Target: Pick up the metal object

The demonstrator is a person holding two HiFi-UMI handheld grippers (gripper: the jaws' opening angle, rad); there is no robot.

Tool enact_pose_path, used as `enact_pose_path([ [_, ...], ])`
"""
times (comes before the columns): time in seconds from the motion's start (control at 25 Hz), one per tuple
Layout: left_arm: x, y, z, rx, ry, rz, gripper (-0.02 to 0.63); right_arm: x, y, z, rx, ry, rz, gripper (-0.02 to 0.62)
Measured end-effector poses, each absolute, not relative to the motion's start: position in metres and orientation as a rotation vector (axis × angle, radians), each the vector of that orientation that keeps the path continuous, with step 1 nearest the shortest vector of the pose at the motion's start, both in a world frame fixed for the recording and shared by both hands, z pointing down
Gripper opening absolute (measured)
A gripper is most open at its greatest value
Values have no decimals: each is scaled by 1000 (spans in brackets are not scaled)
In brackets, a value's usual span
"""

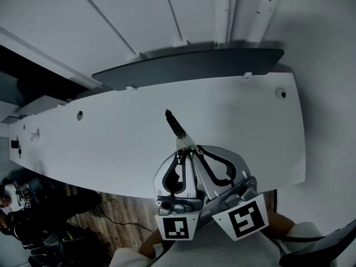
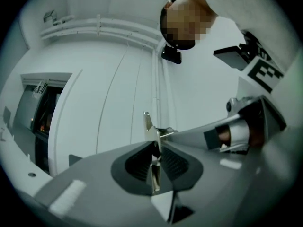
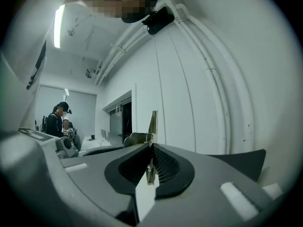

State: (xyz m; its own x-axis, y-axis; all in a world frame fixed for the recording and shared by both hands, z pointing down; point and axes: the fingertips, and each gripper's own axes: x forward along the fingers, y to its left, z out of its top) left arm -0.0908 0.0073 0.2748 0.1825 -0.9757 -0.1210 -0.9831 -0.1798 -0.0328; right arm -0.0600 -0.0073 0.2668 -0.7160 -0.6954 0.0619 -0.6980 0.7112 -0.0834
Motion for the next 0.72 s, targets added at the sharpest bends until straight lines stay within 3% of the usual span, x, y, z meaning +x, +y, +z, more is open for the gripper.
enact_pose_path([
  [0.44,-79,25,270,-2288,1689,13,95,-55,-10,259,1153,-2910,35,6],
  [0.56,-78,34,269,-2308,1665,40,90,-52,-13,258,1156,-2933,32,6],
  [0.64,-74,35,271,-2334,1665,38,35,-52,-14,258,1140,-2957,37,6],
  [0.72,-72,36,270,-2343,1646,21,34,-52,-15,258,1124,-2985,72,6],
])
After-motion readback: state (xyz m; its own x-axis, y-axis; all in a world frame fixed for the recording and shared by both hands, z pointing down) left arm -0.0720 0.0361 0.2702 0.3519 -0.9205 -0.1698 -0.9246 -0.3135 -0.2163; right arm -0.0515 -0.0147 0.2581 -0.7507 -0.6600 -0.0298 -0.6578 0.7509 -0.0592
